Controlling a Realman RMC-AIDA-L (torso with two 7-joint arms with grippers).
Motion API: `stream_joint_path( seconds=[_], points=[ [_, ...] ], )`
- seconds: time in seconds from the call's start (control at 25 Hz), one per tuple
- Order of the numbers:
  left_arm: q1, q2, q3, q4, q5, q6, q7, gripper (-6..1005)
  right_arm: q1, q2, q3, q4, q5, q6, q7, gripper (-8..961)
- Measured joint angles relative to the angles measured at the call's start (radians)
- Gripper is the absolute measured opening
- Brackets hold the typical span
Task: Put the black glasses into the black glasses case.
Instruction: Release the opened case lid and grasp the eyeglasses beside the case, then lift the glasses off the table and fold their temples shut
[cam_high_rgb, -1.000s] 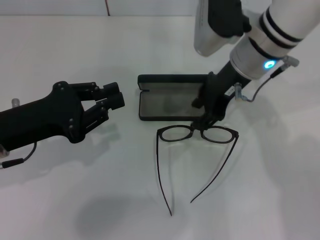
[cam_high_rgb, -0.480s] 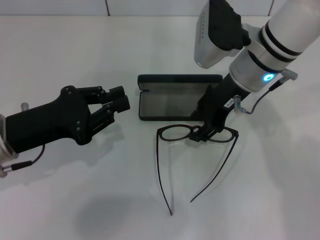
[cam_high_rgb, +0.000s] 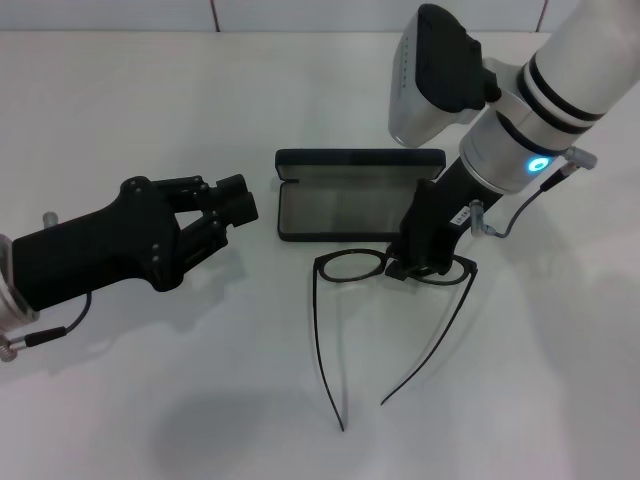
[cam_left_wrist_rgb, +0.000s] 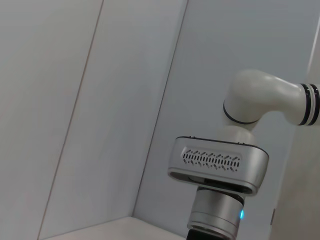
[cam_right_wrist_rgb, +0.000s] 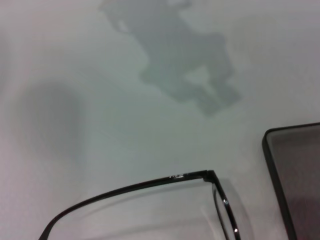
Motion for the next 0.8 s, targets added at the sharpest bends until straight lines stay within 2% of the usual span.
stream_joint_path(
  seconds=[0.08,0.2,0.32,0.4,0.44,0.52,0.64,0.68,0.8],
  points=[
    [0.0,0.0,0.0,0.0,-0.001,0.0,0.0,195,-0.003,0.0,-0.008,-0.002,0.001,0.001,0.001,266],
    [-0.001,-0.001,0.0,-0.001,-0.002,0.0,0.0,195,-0.004,0.0,-0.012,-0.003,0.001,0.001,-0.004,191],
    [-0.002,-0.001,0.0,-0.001,-0.001,0.0,0.0,194,-0.012,0.0,-0.02,-0.018,0.001,0.003,-0.026,116],
    [-0.003,-0.002,0.0,-0.002,-0.001,0.0,0.0,194,-0.034,0.0,-0.027,-0.054,-0.002,0.004,-0.032,102],
    [-0.003,-0.003,0.0,-0.002,-0.001,0.001,0.0,194,-0.083,0.0,-0.028,-0.136,-0.006,0.002,-0.03,95],
    [0.0,-0.004,0.0,-0.003,-0.001,0.001,0.0,193,-0.1,0.0,-0.027,-0.164,-0.006,-0.001,-0.029,81],
    [0.01,-0.004,-0.002,-0.003,-0.01,0.012,0.0,193,-0.236,-0.004,0.008,-0.374,0.0,-0.008,-0.027,80],
    [0.013,-0.004,-0.011,-0.003,-0.013,0.023,0.0,193,-0.236,-0.004,0.008,-0.374,0.0,-0.008,-0.027,79],
    [0.017,-0.011,-0.052,-0.003,-0.016,0.079,0.008,192,-0.326,-0.005,0.079,-0.475,0.04,-0.011,-0.053,77]
  ],
)
